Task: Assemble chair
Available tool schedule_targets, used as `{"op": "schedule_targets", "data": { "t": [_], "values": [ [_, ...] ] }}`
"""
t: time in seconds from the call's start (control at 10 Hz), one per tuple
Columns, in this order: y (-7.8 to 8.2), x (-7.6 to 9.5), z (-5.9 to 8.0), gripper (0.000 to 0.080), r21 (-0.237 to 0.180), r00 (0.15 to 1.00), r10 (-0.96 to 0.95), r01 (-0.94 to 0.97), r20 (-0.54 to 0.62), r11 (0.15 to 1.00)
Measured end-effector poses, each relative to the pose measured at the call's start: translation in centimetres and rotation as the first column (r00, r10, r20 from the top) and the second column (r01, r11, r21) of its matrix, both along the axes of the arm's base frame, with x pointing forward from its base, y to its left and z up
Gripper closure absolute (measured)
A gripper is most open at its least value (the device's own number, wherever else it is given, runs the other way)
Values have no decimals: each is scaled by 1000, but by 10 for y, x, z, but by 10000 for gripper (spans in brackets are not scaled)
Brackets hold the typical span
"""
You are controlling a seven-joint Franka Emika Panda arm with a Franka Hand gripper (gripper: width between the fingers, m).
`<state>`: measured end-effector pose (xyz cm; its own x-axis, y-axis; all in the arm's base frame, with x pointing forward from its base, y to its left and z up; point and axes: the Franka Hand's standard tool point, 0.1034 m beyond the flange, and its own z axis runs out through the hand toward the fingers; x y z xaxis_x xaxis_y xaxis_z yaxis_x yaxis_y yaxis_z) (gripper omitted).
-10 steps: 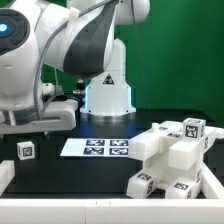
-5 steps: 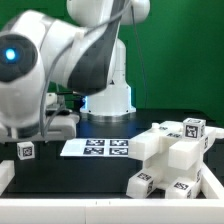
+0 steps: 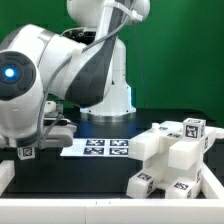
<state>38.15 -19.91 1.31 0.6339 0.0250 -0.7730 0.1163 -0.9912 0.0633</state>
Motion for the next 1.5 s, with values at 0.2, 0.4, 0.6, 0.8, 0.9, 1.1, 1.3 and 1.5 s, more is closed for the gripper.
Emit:
{"op": "schedule_targets", "data": {
  "t": [0.2,0.4,0.6,0.8,0.9,1.1,1.3,1.5],
  "values": [
    [6,-14,-9,151,-28,999,-23,22,-44,999],
    [6,-14,-9,247,-26,999,-22,21,-42,999],
    [6,-14,-9,383,-26,999,-22,21,-42,999],
    [6,-14,-9,531,-26,999,-22,21,-42,999],
    [7,-13,-9,531,-27,999,-25,23,-41,999],
    [42,3,20,531,-19,992,-127,127,-15,992],
    [56,18,45,531,38,975,-172,168,140,985],
    [45,25,42,531,30,960,-153,150,235,988]
  ]
}}
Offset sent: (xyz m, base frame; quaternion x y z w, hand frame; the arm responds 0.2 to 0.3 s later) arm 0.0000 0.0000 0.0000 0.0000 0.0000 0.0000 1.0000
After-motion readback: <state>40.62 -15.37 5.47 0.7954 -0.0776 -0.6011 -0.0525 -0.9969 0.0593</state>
